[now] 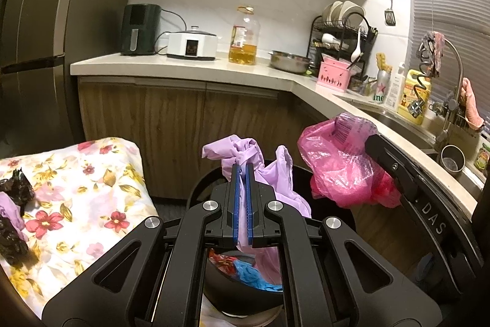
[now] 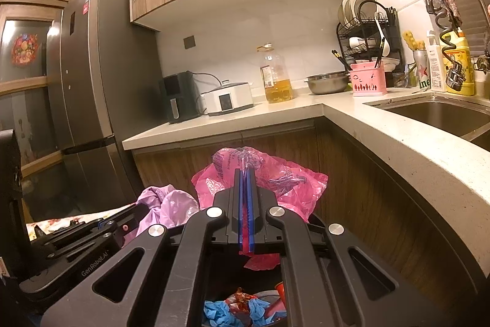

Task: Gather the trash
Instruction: 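Open both tools to drop the glove and pink bag into the bin, then move both tools back over the black plastic bag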

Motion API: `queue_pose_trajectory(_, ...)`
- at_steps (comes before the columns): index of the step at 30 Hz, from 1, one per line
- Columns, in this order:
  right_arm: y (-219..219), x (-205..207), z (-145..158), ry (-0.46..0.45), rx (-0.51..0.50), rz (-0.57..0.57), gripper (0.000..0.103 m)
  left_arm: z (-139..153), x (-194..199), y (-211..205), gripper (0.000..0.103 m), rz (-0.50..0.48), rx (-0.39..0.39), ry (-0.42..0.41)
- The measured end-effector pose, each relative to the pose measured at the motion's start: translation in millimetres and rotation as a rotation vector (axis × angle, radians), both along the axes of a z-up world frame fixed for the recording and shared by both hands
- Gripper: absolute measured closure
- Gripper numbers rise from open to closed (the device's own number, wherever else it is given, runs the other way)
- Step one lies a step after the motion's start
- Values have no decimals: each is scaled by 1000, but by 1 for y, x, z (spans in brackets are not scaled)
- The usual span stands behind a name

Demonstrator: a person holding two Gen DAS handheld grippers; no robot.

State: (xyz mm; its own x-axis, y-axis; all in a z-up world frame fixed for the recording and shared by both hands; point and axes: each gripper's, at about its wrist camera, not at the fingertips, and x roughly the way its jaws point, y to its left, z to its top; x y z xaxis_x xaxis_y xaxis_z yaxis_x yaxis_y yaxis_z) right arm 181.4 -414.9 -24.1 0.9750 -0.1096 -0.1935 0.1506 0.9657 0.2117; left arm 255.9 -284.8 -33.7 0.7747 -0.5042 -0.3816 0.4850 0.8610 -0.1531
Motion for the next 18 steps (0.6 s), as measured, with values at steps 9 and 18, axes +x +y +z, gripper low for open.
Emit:
queue_pose_trajectory(9, -9, 4, -5, 20, 32, -13, 77, -10, 7, -6, 86, -15, 28, 27)
queue_pose_trajectory(18, -4, -1, -6, 18, 21, -23, 54, -15, 0, 7, 41, 38, 22, 19)
